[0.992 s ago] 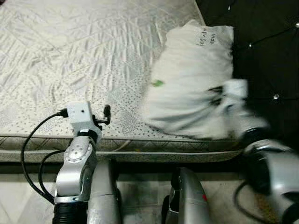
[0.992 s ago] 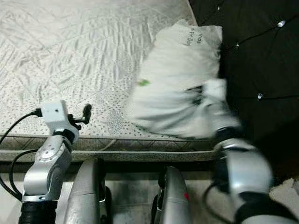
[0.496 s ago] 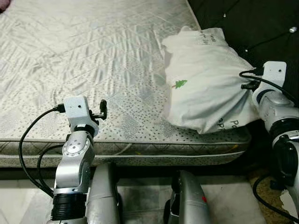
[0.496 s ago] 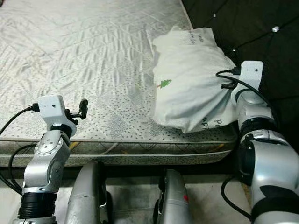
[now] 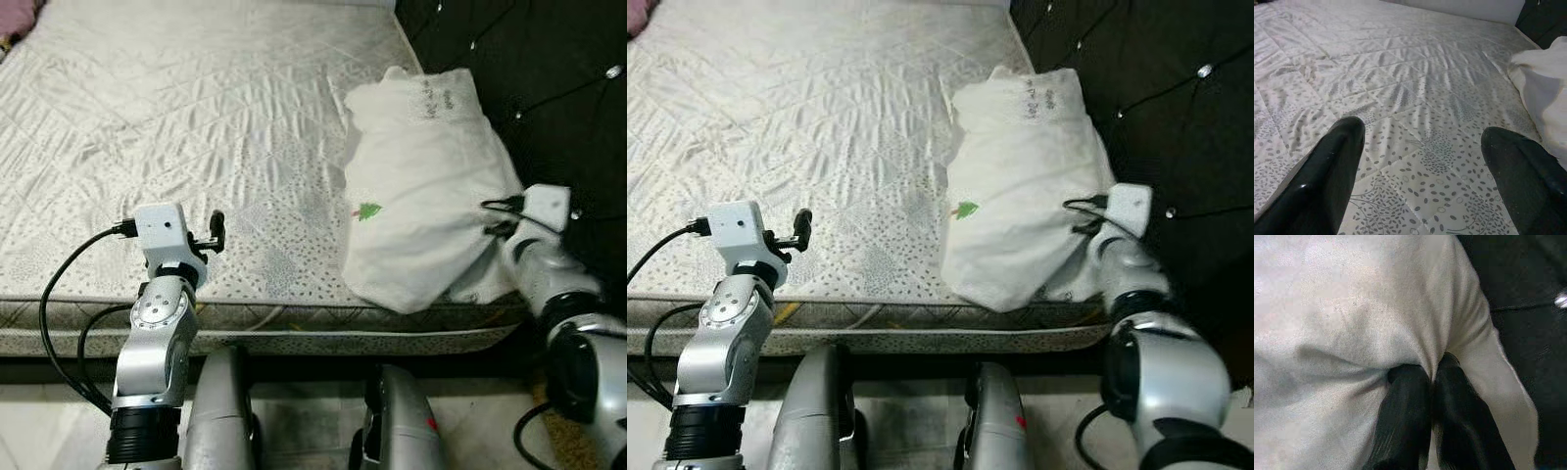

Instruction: Clean up the room

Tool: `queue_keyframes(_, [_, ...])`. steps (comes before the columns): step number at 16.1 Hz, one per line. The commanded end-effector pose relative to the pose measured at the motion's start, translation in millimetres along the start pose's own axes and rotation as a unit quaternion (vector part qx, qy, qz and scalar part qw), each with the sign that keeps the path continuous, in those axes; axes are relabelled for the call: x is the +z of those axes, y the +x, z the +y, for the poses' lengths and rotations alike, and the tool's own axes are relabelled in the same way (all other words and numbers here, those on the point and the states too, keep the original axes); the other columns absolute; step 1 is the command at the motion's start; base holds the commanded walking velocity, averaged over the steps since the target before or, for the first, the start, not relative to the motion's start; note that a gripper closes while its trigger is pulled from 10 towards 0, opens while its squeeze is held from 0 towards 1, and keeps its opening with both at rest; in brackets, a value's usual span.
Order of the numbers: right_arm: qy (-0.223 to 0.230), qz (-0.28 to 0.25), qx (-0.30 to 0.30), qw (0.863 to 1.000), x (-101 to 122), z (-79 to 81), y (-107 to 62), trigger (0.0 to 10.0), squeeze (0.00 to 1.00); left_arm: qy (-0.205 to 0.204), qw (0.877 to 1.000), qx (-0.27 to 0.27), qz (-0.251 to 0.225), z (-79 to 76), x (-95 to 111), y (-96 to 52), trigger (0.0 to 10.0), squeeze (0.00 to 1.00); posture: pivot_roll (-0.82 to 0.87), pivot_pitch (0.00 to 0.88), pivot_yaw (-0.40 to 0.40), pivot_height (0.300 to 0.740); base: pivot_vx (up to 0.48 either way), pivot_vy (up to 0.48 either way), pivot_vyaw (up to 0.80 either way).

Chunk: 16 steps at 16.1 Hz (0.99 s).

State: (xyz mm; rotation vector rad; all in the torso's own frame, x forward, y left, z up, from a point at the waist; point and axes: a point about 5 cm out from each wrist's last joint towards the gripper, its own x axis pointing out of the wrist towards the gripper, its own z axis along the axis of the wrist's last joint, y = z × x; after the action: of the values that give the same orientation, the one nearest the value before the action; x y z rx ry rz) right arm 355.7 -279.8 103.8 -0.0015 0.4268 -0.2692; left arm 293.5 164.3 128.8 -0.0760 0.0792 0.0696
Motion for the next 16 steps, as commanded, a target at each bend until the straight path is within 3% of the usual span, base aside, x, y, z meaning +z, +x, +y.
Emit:
queue_keyframes(1, [0.006, -0.006, 0.043, 0.999, -7.8, 19.5, -0.1, 0.0, 0.0, 0.006, 1.0, -0.006, 0.005, -0.6, -1.8, -1.6, 10.0, 0.0, 0.12, 0.0, -0.049, 0.595, 0.0, 0.0, 0.0])
queue_keyframes(4, [-0.029, -0.004, 0.086, 0.996, -11.5, 31.2, -0.9, 0.0, 0.0, 0.007, 1.0, -0.008, 0.006, -0.1, -2.2, -3.5, 10.0, 0.0, 0.12, 0.0, -0.041, 0.595, 0.0, 0.0, 0.0])
queue_keyframes(6, [-0.049, -0.017, 0.054, 0.997, 5.2, 10.9, 0.0, 0.0, 0.0, 0.01, 1.0, -0.006, 0.014, 3.2, -5.3, -9.5, 10.0, 0.0, 0.11, 0.005, -0.034, 0.595, 0.0, 0.0, 0.0])
queue_keyframes(7, [-0.053, -0.035, 0.017, 0.998, 21.7, -7.6, -0.7, 0.0, 0.0, 0.011, 1.0, -0.004, 0.024, 5.7, -8.5, -17.0, 10.0, 0.0, 0.11, 0.037, -0.027, 0.595, 0.0, 0.0, 0.0])
queue_keyframes(12, [-0.05, -0.071, -0.077, 0.993, 51.7, -59.1, -9.9, 0.0, 0.0, 0.004, 0.999, -0.012, 0.042, 5.8, -11.0, -35.3, 10.0, 0.0, 0.12, 0.123, -0.025, 0.595, 0.0, 0.0, 0.0])
queue_keyframes(16, [-0.003, -0.104, -0.144, 0.984, 57.6, -93.7, -20.4, 0.0, 0.0, 0.011, 0.997, -0.03, 0.067, 5.7, -16.8, -48.0, 10.0, 0.0, 0.12, 0.17, -0.008, 0.595, 0.0, 0.0, 0.0])
